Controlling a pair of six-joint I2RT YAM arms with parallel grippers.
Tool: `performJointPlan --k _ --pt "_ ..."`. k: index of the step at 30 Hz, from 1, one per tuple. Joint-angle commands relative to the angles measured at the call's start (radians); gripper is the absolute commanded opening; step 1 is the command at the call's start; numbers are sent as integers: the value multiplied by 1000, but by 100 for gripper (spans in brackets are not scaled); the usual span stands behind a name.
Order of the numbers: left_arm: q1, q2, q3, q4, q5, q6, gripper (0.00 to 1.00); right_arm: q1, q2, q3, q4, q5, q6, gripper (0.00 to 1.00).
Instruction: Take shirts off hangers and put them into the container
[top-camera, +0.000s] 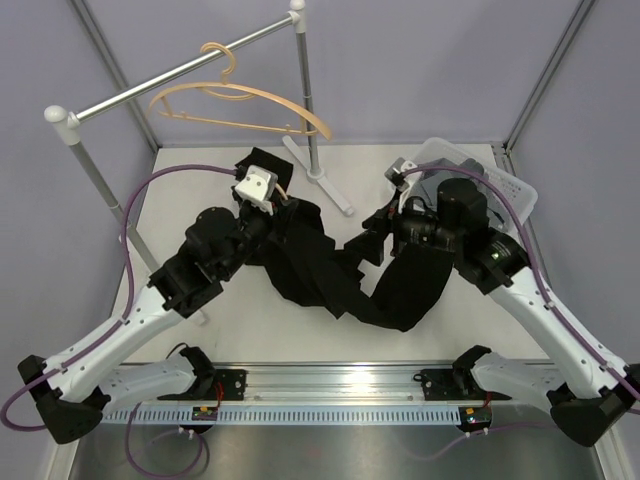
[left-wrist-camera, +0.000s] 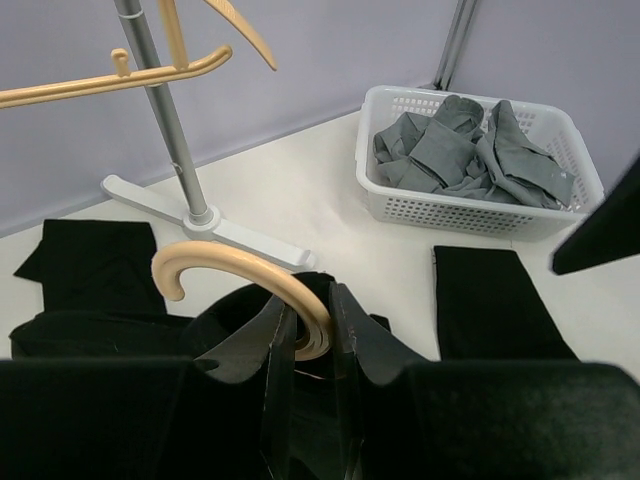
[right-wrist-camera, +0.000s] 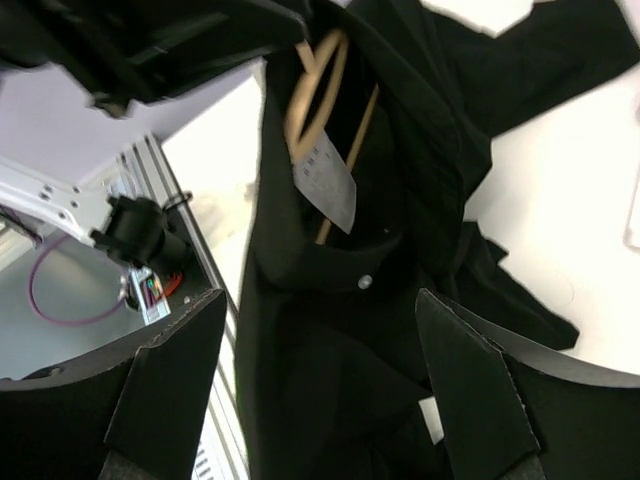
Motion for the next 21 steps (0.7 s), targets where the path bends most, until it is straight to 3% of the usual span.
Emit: performJointPlan --k 1,13,18,21 --pt "2 -53 -19 98 41 56 0 13 58 49 -6 -79 -64 86" --pt "2 -67 -21 82 58 70 0 13 321 215 -16 -452 -256 88" --pt "4 -65 -21 82 46 67 0 28 361 233 -57 -512 -302 88" --pt "4 -65 -18 82 40 65 0 40 381 244 -94 -518 -328 82"
